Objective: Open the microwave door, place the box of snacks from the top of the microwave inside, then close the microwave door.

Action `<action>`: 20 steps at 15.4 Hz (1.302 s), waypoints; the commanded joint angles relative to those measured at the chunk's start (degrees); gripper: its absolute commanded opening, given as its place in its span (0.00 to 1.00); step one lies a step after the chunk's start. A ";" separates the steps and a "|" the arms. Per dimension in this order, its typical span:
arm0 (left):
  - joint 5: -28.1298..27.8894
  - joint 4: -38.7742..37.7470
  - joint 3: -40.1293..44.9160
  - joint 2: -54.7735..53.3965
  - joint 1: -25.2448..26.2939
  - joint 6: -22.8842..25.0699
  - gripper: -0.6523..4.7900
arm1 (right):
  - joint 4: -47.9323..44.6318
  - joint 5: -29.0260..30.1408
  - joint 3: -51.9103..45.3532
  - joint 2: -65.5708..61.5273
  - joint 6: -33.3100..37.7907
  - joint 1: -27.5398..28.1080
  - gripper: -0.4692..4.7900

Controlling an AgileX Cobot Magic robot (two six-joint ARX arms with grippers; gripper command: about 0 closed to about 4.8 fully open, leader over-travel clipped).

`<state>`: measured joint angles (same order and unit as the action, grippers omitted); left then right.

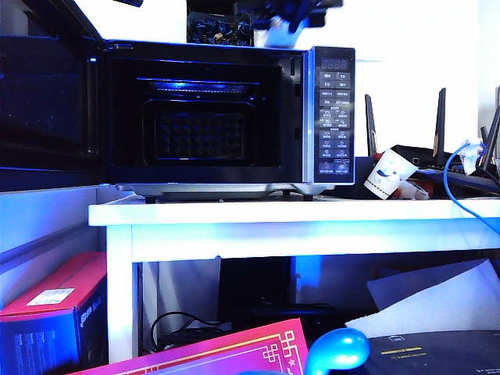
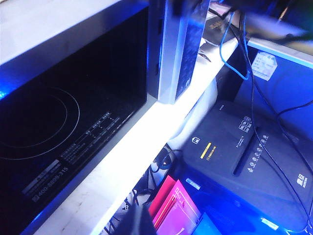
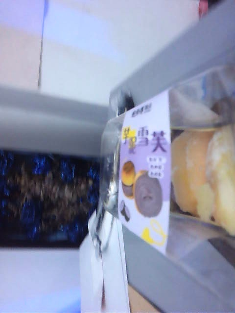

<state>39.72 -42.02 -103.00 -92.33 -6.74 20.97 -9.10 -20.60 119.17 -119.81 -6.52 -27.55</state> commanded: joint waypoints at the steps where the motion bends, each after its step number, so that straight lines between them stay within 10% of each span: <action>1: 0.39 0.61 -0.09 0.22 0.02 0.04 0.11 | 1.14 -0.17 0.31 4.22 0.07 -0.09 0.59; 13: 0.39 0.57 -0.09 0.22 0.02 0.04 0.11 | 17.88 20.02 0.24 16.02 0.11 -2.47 0.59; 20: 0.39 1.46 -0.09 0.24 0.02 0.04 0.11 | 11.17 26.95 -12.39 16.06 0.17 -5.42 0.59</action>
<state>39.72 -41.45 -103.02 -92.33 -6.76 20.97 6.11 5.85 107.68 -104.27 -6.50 -32.49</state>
